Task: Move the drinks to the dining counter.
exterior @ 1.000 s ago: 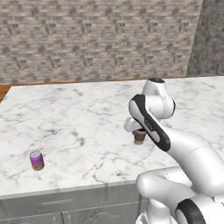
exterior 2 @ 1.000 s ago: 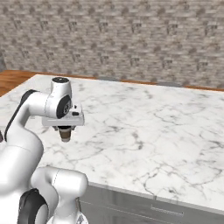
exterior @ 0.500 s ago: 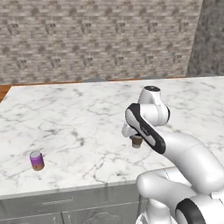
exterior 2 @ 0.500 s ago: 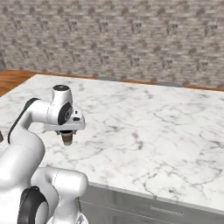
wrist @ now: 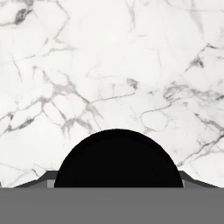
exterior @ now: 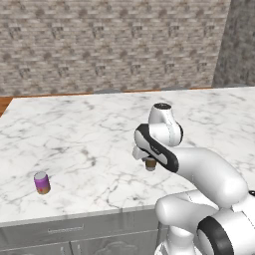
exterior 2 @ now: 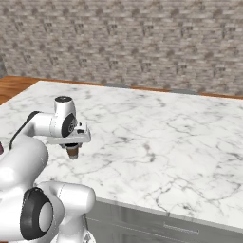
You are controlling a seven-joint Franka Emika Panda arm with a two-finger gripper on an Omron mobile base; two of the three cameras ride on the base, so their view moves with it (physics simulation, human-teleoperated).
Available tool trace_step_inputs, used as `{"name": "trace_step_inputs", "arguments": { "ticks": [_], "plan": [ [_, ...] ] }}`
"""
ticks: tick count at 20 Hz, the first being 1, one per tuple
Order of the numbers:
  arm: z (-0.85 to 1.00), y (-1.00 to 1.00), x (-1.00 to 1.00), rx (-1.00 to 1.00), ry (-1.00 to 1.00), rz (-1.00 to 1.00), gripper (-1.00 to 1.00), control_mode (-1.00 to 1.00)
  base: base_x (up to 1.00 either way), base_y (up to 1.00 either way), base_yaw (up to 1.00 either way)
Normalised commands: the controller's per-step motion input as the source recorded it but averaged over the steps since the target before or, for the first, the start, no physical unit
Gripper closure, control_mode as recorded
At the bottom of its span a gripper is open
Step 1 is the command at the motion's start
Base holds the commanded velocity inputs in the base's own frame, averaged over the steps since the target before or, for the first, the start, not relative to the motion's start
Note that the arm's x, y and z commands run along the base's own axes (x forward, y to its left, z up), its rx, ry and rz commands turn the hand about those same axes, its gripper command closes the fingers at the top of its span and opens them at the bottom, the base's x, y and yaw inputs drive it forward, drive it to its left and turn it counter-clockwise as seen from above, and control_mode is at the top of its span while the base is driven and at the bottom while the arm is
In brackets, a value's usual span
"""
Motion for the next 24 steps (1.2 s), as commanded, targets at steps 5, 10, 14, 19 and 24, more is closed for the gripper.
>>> {"name": "trace_step_inputs", "arguments": {
  "ticks": [5,10,14,19,24],
  "plan": [
    [-0.22,0.0,0.09,0.0,0.0,0.0,1.0,-1.0,0.0,0.0,0.0],
    [-0.21,0.02,0.07,0.0,0.0,0.0,1.0,-1.0,0.0,0.0,0.0],
    [-0.18,0.0,0.1,0.0,0.0,0.0,1.0,-1.0,0.0,0.0,0.0],
    [-0.16,0.0,0.03,0.0,0.0,0.0,1.0,-1.0,0.0,0.0,0.0],
    [-0.17,0.0,0.0,0.0,0.0,0.0,1.0,-1.0,0.0,0.0,0.0]
  ]
}}
